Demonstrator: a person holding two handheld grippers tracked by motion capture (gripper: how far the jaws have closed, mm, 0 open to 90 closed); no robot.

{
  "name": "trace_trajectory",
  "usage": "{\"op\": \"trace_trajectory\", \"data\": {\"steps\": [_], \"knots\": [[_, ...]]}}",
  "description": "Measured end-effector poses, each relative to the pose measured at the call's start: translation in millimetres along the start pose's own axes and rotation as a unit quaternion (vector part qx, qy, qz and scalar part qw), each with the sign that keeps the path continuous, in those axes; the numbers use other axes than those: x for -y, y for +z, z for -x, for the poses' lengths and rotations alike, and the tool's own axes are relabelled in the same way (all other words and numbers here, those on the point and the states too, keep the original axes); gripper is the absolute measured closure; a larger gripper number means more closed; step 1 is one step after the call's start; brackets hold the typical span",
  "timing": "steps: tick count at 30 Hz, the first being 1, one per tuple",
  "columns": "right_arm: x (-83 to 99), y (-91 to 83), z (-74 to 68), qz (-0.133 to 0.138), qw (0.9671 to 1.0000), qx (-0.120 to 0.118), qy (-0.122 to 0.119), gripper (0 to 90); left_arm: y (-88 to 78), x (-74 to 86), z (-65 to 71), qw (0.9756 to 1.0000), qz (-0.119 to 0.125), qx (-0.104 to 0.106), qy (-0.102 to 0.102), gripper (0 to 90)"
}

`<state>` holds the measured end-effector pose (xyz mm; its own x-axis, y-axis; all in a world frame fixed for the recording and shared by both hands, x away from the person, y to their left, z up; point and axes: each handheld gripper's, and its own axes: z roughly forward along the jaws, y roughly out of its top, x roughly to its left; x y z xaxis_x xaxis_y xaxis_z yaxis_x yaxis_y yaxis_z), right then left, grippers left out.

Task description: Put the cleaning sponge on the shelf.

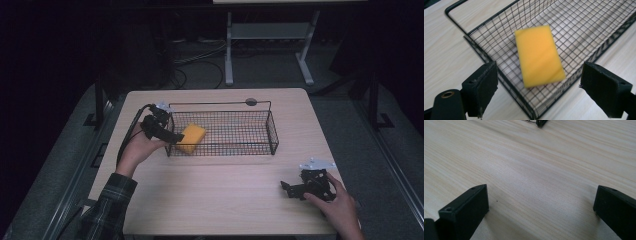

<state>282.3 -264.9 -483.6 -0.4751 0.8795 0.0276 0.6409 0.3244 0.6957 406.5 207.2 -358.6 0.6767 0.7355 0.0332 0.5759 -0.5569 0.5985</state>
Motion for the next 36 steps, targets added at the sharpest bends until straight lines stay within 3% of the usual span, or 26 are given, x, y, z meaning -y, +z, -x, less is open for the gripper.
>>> {"op": "trace_trajectory", "data": {"steps": [10, 21, 29, 36], "knots": [[0.0, -0.2, -0.2, -0.001, 1.0, 0.0, 0.001, 0.0, -17.7, 39.3, 8.7, 0.9997, 0.023, -0.009, 0.0, 14.0], [0.0, 0.0, 0.0, 0.0, 1.0, 0.0, 0.0, 0.0, -11.9, 87.7, 15.2, 0.9995, 0.027, -0.015, -0.005, 14.0], [0.0, 0.0, 0.0, 0.0, 1.0, 0.0, 0.0, 0.0, -10.3, 115.9, 24.9, 0.9995, 0.021, -0.025, 0.003, 14.0], [0.0, 0.0, -0.1, 0.0, 1.0, 0.0, 0.0, 0.0, -12.2, 135.8, 29.4, 0.9994, 0.022, -0.025, -0.004, 14.0]]}}
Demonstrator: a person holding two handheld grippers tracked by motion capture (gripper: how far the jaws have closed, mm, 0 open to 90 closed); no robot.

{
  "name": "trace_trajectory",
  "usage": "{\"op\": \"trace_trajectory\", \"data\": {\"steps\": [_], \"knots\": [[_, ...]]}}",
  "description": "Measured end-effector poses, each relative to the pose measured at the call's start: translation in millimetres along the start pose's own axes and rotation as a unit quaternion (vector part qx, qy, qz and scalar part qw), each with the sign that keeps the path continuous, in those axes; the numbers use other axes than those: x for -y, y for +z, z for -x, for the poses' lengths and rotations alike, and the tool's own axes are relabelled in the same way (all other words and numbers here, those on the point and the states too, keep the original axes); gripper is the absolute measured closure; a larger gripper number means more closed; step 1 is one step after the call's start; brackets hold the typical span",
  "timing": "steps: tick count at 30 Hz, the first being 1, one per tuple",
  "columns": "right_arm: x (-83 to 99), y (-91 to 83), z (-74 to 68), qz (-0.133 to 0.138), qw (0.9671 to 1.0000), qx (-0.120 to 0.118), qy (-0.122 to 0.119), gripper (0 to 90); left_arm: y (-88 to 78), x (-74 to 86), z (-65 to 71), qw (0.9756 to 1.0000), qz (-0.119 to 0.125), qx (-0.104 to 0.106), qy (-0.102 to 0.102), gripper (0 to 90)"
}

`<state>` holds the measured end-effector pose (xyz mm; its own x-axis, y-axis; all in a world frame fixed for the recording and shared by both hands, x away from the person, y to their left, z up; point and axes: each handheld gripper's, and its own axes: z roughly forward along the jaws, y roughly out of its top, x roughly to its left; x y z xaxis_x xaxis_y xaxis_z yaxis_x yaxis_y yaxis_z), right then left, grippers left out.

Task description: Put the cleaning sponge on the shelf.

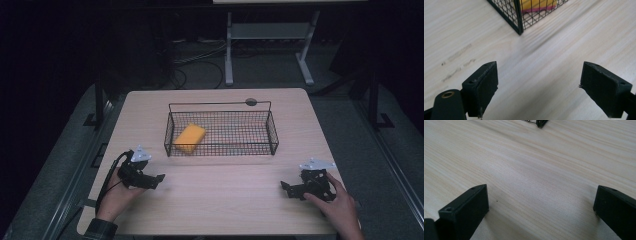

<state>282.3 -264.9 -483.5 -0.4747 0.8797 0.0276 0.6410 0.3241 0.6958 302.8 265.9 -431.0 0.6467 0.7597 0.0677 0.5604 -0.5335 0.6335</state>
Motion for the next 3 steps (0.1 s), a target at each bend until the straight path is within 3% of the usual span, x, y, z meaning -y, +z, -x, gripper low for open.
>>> {"op": "trace_trajectory", "data": {"steps": [3], "knots": [[0.0, 0.0, 0.0, 0.0, 1.0, 0.0, 0.0, 0.0, -2.2, 6.0, 0.8, 0.9999, 0.007, -0.001, -0.007, 14.0]]}}
